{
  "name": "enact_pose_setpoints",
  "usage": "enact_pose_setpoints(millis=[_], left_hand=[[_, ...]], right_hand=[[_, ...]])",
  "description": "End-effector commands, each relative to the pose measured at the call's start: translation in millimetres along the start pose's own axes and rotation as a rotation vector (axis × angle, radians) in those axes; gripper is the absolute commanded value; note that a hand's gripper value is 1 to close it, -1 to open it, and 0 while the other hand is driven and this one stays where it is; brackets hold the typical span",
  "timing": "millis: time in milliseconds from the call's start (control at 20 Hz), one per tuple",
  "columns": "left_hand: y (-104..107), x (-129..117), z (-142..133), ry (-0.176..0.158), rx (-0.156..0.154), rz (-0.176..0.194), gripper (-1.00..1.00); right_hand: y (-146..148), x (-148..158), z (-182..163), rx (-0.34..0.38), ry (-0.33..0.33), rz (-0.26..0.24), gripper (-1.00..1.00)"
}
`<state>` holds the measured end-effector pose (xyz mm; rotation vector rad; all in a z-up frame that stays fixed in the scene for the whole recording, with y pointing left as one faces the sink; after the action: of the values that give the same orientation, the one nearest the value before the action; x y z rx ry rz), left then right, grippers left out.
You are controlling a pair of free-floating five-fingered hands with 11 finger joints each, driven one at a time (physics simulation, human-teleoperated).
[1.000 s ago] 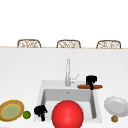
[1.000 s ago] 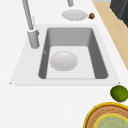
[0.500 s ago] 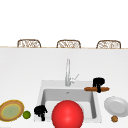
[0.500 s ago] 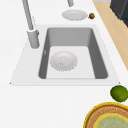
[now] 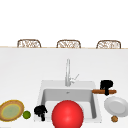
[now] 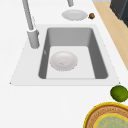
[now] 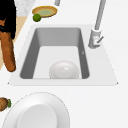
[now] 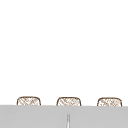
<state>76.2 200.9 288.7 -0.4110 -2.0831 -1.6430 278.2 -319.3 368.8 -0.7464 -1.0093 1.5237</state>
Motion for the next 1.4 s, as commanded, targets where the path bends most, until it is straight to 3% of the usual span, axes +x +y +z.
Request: enact_pose_setpoints(millis=[0,300,500,700,800,1000,1200,1350], left_hand=[[0,0,0,0.0,0.0,0.0,0.0],[0,0,0,0.0,0.0,0.0,0.0],[0,0,0,0.0,0.0,0.0,0.0],[0,0,0,0.0,0.0,0.0,0.0],[0,0,0,0.0,0.0,0.0,0.0],[0,0,0,0.0,0.0,0.0,0.0],[0,0,0,0.0,0.0,0.0,0.0],[0,0,0,0.0,0.0,0.0,0.0]], right_hand=[[4,-25,12,-0.033,0.0,-0.024,1.0],[15,-68,26,-0.048,0.006,-0.021,1.0],[49,-87,31,-0.078,0.028,-0.007,1.0],[75,-106,27,-0.169,0.096,0.012,1.0],[86,-103,24,-0.174,0.168,0.012,1.0],[108,-106,11,-0.125,0.302,0.008,1.0],[122,-106,-24,-0.083,0.363,-0.012,1.0],[140,-106,-48,-0.054,0.423,0.002,1.0]])
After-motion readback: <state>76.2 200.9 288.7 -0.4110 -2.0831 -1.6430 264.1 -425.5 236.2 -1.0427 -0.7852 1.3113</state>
